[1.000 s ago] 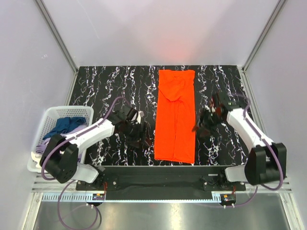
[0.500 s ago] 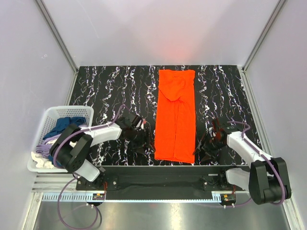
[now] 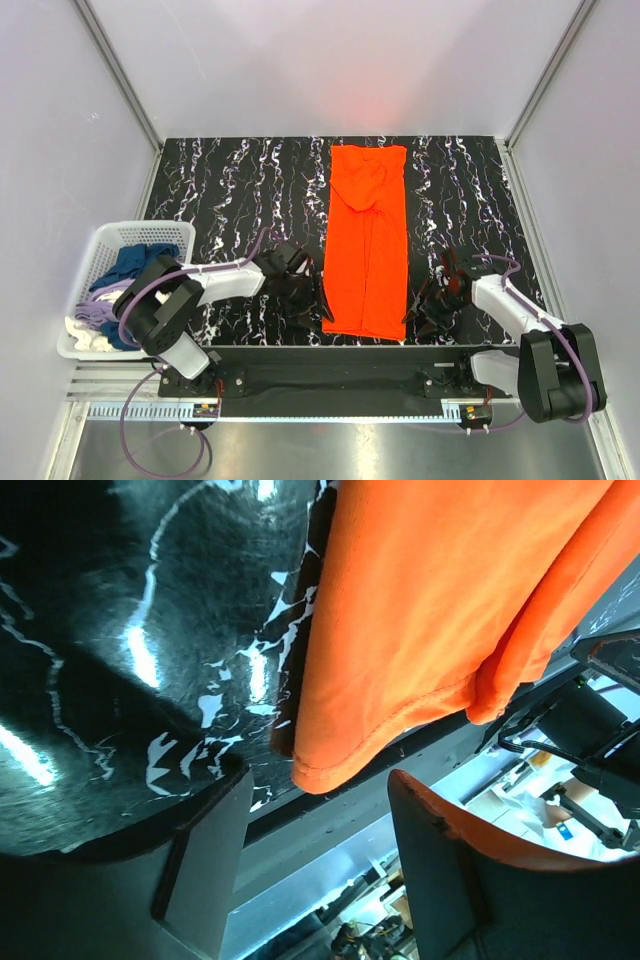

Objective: Fold and stack the t-shirts
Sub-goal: Fold the tshirt

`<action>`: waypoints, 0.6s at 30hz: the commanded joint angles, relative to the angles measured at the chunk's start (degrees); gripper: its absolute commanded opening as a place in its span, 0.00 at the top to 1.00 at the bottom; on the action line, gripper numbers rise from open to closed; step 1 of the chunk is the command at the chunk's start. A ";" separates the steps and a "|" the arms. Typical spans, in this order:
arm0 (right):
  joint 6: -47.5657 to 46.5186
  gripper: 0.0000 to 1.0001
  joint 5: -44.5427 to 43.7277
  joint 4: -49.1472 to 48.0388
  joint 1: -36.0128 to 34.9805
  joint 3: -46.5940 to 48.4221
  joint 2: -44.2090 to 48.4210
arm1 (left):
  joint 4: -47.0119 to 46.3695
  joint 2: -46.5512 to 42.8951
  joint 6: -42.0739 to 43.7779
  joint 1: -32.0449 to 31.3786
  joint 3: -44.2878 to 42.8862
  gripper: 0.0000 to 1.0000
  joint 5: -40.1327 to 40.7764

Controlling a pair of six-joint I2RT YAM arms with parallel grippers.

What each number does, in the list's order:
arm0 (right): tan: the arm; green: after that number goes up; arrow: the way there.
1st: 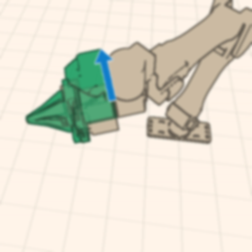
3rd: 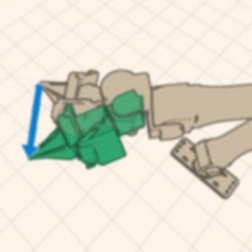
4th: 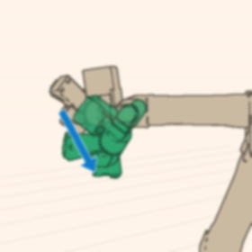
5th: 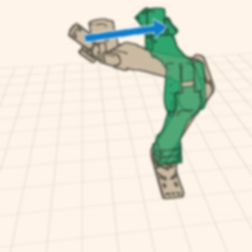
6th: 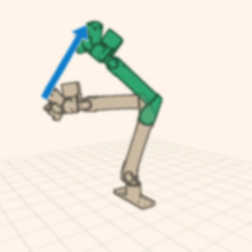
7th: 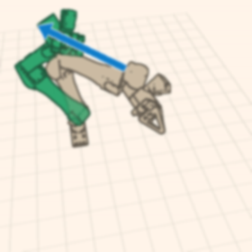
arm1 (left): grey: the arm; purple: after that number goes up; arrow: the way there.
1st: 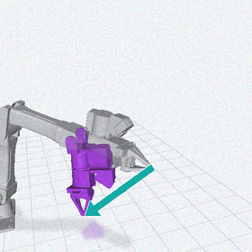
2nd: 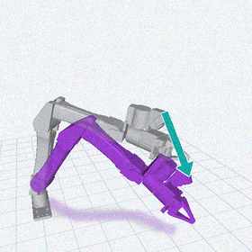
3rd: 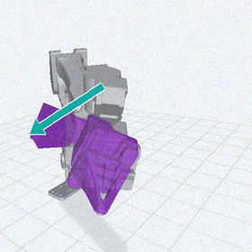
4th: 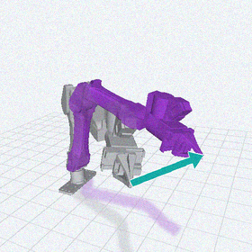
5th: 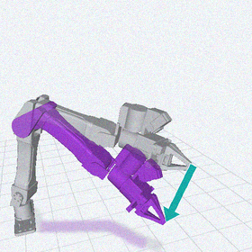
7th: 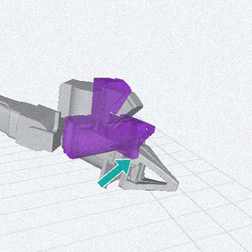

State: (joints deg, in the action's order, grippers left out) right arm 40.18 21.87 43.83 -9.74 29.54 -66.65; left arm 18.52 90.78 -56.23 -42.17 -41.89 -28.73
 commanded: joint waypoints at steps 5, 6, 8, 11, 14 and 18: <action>1.65 0.41 -2.00 -0.07 -1.86 1.92 -4.09 | 2.04 3.52 -2.13 -1.77 -0.38 0.38 5.35; 1.91 0.41 -2.61 0.11 -2.21 2.19 -4.36 | 1.87 3.78 -2.57 -1.86 -0.65 0.38 5.35; 3.23 0.41 -3.32 0.02 -4.14 2.36 -4.36 | 2.04 4.40 -2.66 -2.12 -1.00 0.39 5.53; 4.55 0.41 -4.29 -0.06 -5.37 2.63 -4.54 | 1.60 4.49 -3.01 -2.39 -0.83 0.41 5.79; 5.34 0.41 -5.34 0.02 -5.47 2.45 -3.58 | 1.34 4.67 -3.19 -2.39 -0.65 0.43 5.79; 5.52 0.42 -4.90 -0.07 -6.08 3.06 -5.15 | 0.81 5.10 -3.54 -2.39 -0.30 0.47 5.88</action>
State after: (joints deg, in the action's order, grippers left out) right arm 44.29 18.57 43.55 -14.85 30.37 -71.13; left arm 18.44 93.45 -60.27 -44.05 -43.38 -28.67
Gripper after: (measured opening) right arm 0.585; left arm 0.537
